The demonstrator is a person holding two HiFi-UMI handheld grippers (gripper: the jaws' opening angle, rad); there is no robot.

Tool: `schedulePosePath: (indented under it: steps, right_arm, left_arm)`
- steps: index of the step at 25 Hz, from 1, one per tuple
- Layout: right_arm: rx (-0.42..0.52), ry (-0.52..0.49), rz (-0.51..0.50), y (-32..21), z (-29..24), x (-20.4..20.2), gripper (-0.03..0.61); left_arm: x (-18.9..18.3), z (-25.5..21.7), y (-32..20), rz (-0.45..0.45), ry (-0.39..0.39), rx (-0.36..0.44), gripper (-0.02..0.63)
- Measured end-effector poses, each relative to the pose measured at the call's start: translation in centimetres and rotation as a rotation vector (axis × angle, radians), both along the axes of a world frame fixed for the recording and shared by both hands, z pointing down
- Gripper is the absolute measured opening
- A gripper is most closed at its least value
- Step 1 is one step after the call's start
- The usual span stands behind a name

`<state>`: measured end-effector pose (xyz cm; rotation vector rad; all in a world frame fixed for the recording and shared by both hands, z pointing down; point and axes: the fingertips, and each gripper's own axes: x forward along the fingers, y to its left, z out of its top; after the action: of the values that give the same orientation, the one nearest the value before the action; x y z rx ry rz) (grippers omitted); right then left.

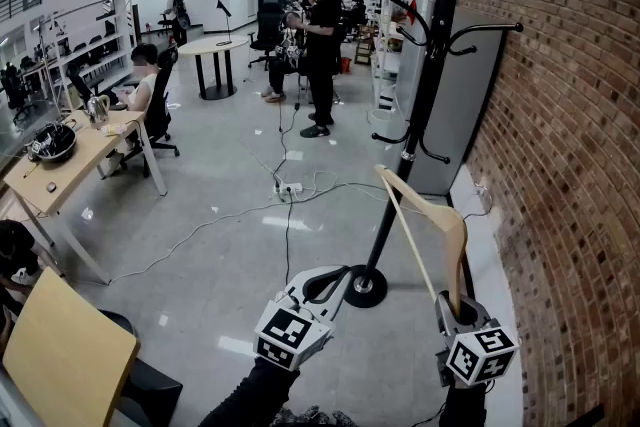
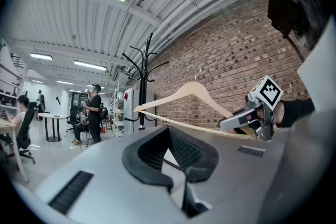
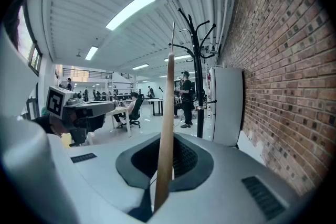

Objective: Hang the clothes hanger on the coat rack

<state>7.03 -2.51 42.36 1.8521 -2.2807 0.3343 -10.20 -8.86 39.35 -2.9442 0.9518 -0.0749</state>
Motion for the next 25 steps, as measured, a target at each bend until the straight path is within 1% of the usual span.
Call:
schedulePosePath:
  steps: [8, 15, 18, 21, 25]
  right_arm:
    - [0.001, -0.001, 0.014, -2.1, 0.0, -0.4, 0.020]
    - [-0.002, 0.012, 0.006, -3.6, 0.2, -0.2, 0.020]
    - [-0.002, 0.007, 0.001, -4.6, 0.5, 0.7, 0.020]
    - [-0.005, -0.009, -0.018, -6.2, 1.1, 2.0, 0.020]
    - [-0.010, -0.008, -0.077, -9.3, 1.5, 3.9, 0.020]
  left_arm:
    - [0.0, 0.2, -2.6, 0.025, -0.012, 0.000, 0.006]
    - [0.3, 0.5, -4.4, 0.023, -0.009, -0.011, 0.006]
    - [1.1, 1.0, -5.2, 0.019, -0.026, -0.016, 0.008]
    - [2.1, 1.5, -6.7, -0.005, -0.041, -0.018, 0.008]
    - [4.3, 1.5, -9.0, -0.043, -0.047, -0.016, 0.008]
